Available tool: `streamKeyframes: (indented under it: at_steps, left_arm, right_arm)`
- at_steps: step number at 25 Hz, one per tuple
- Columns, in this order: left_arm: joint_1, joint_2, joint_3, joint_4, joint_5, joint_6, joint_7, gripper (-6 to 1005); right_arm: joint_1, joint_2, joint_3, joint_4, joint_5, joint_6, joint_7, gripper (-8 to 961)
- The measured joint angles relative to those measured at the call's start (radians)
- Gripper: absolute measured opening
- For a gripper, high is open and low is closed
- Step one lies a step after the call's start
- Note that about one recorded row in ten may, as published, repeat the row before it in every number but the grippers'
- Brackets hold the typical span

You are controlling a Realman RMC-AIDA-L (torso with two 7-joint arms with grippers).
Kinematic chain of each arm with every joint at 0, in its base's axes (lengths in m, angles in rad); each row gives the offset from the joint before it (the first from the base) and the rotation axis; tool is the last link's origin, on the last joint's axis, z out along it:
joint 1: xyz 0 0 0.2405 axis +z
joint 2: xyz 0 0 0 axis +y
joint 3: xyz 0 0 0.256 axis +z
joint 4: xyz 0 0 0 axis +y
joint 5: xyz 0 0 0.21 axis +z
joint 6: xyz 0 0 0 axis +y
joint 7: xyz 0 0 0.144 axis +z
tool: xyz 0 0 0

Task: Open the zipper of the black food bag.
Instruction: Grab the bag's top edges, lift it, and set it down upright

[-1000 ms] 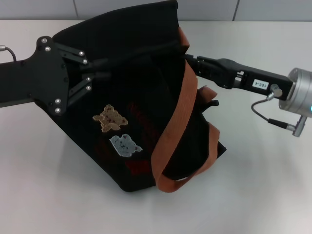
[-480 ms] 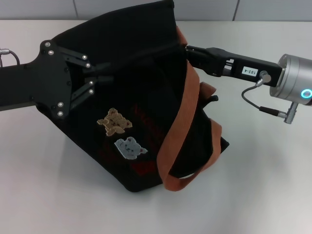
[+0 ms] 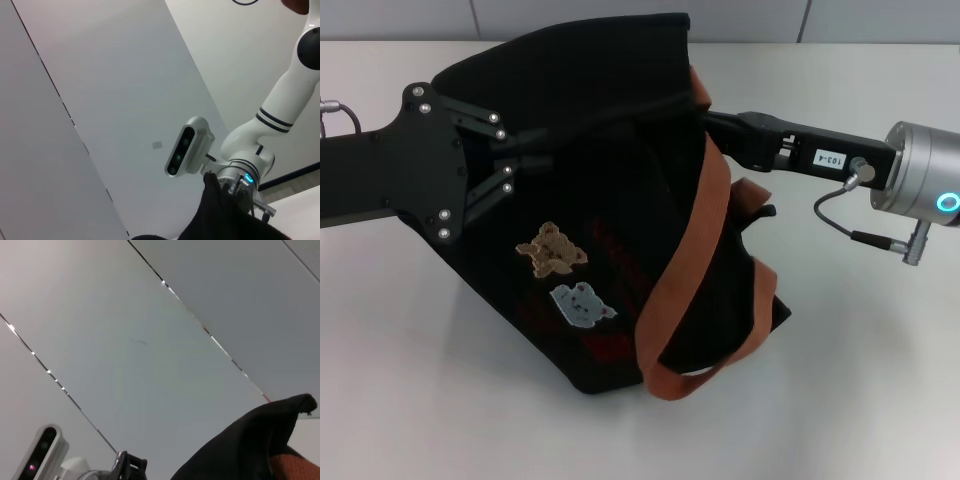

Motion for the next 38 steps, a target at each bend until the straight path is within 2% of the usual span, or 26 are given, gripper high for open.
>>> streamKeyframes:
  at_steps: [9,14,20,27,30,38]
  left_arm:
    - [0.002,0.001,-0.007,-0.001,-0.004,-0.002,0.001,78]
    - [0.007,0.001,-0.027,-0.002,-0.006,-0.016,0.001,78]
    - [0.01,0.002,-0.05,-0.007,-0.007,-0.029,-0.002,78]
    - [0.005,0.004,-0.056,-0.019,-0.007,-0.03,0.0,78]
    - [0.004,0.005,-0.057,-0.019,-0.007,-0.03,0.0,78]
    - [0.004,0.002,-0.054,-0.022,-0.009,-0.03,0.0,79]
  right_arm:
    - [-0.03,0.0,0.0,-0.004,0.003,-0.009,-0.014,64]
    - [-0.056,-0.001,0.006,-0.006,0.004,-0.025,-0.036,1]
    - [-0.097,-0.002,0.012,-0.008,0.007,-0.085,-0.143,-2]
    - [-0.114,-0.002,0.011,-0.005,0.006,-0.084,-0.236,19]
    - [-0.138,0.0,0.054,-0.006,0.008,-0.07,-0.317,27]
    - [-0.125,0.005,0.07,0.051,0.01,-0.038,-0.534,51]
